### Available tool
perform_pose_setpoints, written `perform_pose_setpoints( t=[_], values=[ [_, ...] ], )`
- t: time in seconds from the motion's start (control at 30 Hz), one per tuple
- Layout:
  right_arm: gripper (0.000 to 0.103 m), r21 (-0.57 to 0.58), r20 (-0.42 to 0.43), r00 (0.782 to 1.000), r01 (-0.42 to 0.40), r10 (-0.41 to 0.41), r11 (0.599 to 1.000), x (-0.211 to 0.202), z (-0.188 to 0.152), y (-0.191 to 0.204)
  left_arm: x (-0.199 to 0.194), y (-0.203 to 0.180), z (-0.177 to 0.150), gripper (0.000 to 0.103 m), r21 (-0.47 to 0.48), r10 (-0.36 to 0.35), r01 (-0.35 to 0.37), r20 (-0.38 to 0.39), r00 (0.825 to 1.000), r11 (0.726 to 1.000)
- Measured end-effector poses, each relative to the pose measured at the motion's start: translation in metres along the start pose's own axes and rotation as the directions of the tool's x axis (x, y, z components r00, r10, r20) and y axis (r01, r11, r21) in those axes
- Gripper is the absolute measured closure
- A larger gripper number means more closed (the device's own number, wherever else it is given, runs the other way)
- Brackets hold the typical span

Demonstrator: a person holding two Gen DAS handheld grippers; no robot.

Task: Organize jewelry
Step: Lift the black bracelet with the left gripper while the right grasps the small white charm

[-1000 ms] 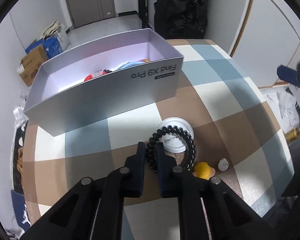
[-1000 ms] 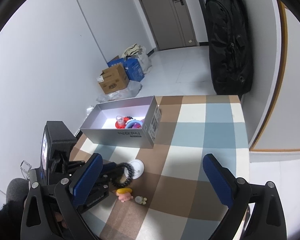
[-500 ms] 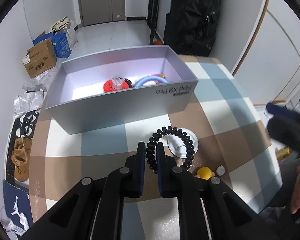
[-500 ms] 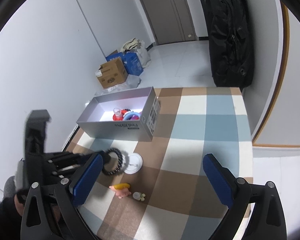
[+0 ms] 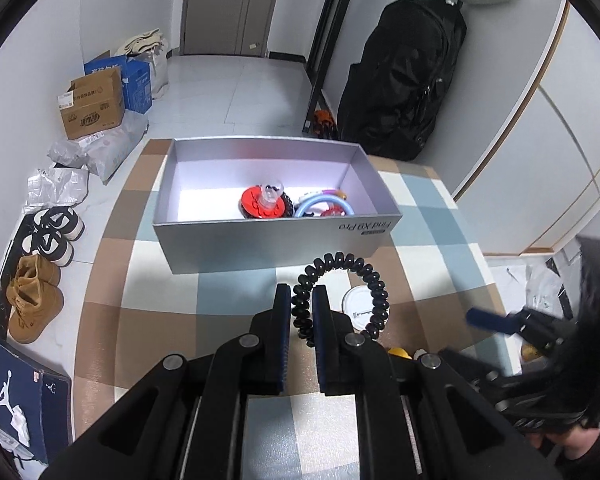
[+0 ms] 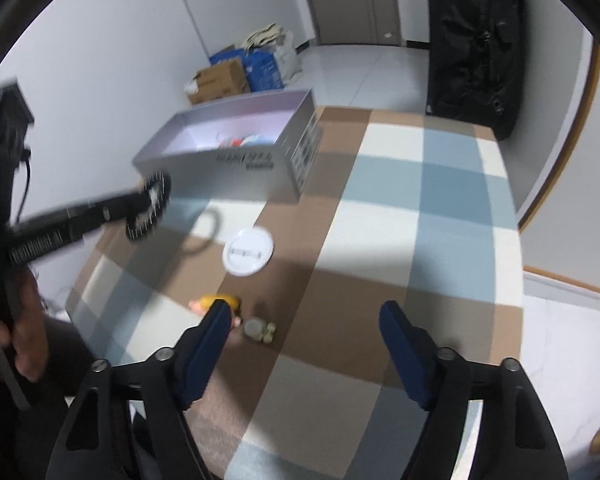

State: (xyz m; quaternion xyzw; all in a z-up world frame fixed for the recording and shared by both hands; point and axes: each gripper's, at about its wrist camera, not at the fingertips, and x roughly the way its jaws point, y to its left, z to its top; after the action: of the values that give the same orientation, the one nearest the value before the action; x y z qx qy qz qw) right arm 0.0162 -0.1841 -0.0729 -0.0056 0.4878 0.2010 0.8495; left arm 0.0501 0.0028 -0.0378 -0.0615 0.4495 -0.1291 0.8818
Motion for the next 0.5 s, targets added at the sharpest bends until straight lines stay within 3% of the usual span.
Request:
perform_pose_setpoints(
  t=[0.33,0.4,0.5],
  values=[
    [0.055,-0.160,-0.027,0.998,0.051,-0.056,0.986,0.017,-0.012,0.028,-0.010,0.011,-0.001,0.097,-0.034,-0.019,0.020,0.028,0.999,0.999],
    [0.067,-0.169,-0.027,0.998,0.044,-0.049,0.985,0.018,-0.011,0.030,-0.014,0.013,-0.001,0.097,-0.038,-0.024,0.026,0.040,0.999,0.999],
    [0.076,-0.203,-0.021,0.997,0.074,-0.080,0.976,0.020,-0.012,0.037,-0.015,0.015,0.000,0.097,-0.042,-0.024,0.026,0.047,0.999,0.999]
  ],
)
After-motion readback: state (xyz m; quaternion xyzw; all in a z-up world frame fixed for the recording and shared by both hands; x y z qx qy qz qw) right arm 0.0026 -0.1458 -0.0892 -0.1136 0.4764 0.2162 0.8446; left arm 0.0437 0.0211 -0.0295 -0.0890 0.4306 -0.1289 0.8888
